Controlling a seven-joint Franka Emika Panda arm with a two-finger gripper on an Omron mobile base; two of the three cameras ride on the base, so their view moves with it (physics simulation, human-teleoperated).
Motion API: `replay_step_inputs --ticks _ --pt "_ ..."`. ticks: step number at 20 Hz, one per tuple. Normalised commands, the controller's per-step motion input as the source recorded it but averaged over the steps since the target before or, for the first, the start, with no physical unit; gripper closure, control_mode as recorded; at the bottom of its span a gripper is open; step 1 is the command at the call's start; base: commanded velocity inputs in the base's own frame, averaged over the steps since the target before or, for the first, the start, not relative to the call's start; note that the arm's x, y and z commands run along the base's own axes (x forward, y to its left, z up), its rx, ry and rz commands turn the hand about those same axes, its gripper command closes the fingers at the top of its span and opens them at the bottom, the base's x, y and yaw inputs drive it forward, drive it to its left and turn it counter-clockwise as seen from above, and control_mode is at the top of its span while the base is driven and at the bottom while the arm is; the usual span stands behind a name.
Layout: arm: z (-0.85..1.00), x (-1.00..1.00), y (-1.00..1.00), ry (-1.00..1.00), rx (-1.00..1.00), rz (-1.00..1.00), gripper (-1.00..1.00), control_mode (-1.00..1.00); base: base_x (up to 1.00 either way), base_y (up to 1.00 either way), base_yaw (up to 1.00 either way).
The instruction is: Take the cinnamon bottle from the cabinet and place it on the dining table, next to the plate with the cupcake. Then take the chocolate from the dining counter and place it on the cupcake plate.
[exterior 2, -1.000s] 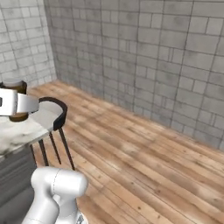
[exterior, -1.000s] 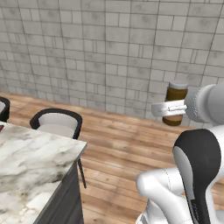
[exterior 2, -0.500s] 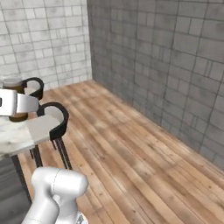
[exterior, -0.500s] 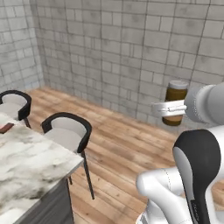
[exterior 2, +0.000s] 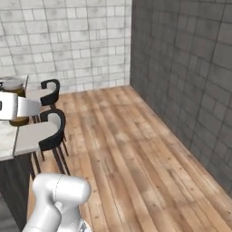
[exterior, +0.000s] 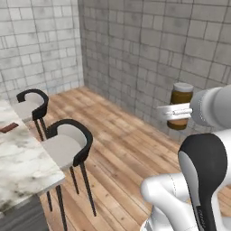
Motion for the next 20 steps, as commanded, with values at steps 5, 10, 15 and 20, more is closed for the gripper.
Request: replay_step_inputs --ticks 5,10,15,20 --pt "0.0 0.0 0.0 0.0 0.0 0.0 1.0 1.0 0.45 -0.67 0.5" --pt "0.0 0.0 0.0 0.0 0.0 0.0 1.0 1.0 0.42 -0.66 0.51" --pt "0.0 0.0 0.0 0.0 0.0 0.0 1.0 1.0 0.44 -0.66 0.51" --pt "0.0 0.0 0.0 0.0 0.0 0.0 1.0 1.0 0.53 -0.66 0.5"
